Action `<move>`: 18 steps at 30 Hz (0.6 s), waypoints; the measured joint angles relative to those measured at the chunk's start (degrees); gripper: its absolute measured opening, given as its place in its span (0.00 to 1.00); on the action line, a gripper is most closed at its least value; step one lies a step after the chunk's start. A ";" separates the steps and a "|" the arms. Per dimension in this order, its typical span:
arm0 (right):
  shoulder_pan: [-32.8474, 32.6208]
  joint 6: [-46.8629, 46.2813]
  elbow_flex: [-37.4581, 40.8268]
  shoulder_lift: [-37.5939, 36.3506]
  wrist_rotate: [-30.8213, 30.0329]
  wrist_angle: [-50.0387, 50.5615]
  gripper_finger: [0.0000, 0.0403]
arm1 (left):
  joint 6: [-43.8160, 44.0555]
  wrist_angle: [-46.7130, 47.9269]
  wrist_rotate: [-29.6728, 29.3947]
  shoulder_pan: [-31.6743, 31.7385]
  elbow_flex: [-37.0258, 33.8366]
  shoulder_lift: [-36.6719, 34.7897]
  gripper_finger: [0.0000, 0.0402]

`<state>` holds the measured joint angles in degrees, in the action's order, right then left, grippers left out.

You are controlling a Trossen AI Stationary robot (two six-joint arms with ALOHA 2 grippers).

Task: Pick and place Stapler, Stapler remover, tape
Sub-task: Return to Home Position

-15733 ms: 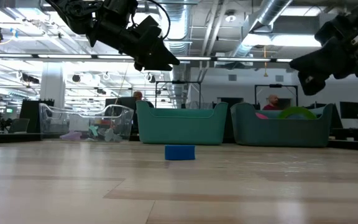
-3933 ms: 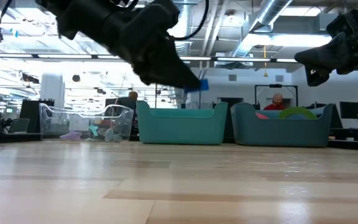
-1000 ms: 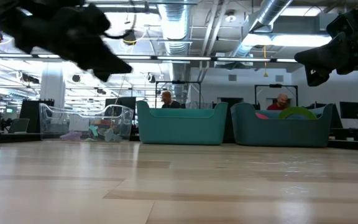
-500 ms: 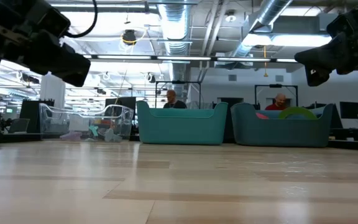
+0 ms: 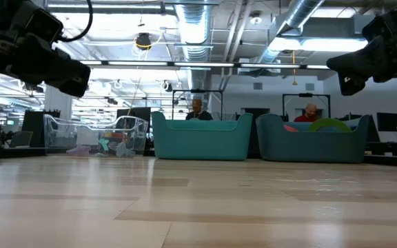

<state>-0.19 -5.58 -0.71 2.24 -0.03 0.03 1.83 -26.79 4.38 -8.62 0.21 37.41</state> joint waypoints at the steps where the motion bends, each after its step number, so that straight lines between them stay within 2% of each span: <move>1: 0.00 0.00 0.02 -0.02 0.00 0.00 0.00 | -0.31 -0.25 0.00 0.00 0.00 -0.58 0.01; 6: -0.01 0.02 0.02 -0.02 0.02 0.00 0.00 | -1.56 0.95 -0.02 0.02 0.02 -3.10 0.01; 18: 0.00 0.02 0.02 0.00 0.00 0.00 0.00 | -1.56 12.40 -2.03 0.04 0.09 -13.48 0.01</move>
<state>-0.19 -5.56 -0.69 2.24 -0.03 0.03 0.27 -14.39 2.35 -8.58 0.30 23.93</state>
